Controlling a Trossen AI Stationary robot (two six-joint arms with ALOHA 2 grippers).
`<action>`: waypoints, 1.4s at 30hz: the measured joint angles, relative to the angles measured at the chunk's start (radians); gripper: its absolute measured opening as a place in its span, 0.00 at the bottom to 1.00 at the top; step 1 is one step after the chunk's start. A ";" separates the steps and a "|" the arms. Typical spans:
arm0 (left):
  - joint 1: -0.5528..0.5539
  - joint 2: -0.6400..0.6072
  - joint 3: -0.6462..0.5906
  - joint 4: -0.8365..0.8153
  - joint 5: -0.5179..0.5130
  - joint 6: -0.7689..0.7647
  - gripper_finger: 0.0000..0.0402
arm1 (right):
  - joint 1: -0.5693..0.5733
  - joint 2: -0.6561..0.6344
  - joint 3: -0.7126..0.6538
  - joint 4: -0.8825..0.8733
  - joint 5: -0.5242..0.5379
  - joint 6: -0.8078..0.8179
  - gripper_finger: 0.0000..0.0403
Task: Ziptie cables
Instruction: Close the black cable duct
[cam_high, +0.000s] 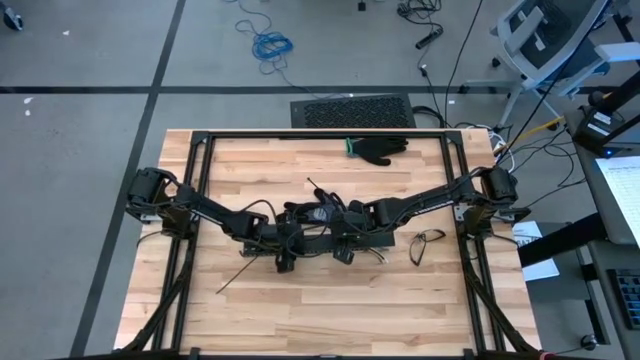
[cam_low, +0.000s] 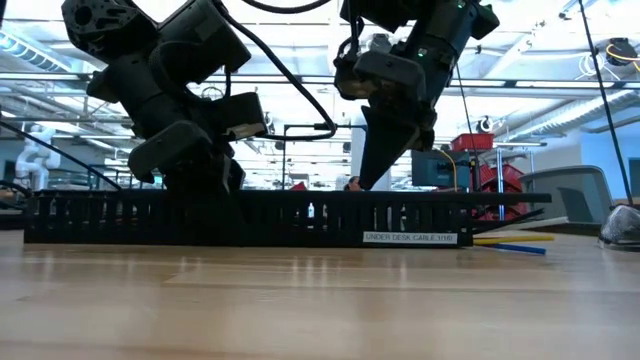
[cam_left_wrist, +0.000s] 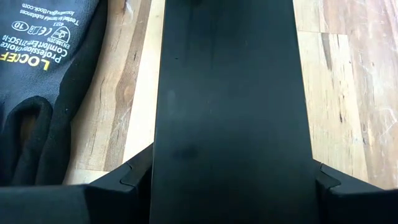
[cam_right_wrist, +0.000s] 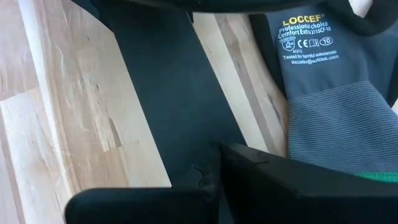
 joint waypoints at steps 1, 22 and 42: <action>0.000 0.000 0.000 0.000 0.000 0.001 0.59 | 0.000 0.000 0.000 0.000 0.000 -0.001 0.00; -0.001 0.000 0.000 0.002 -0.001 0.002 0.59 | -0.002 0.150 0.005 0.272 0.003 0.009 0.00; 0.023 -0.010 0.008 0.005 0.060 0.007 0.77 | 0.000 0.134 0.000 0.329 -0.002 0.055 0.03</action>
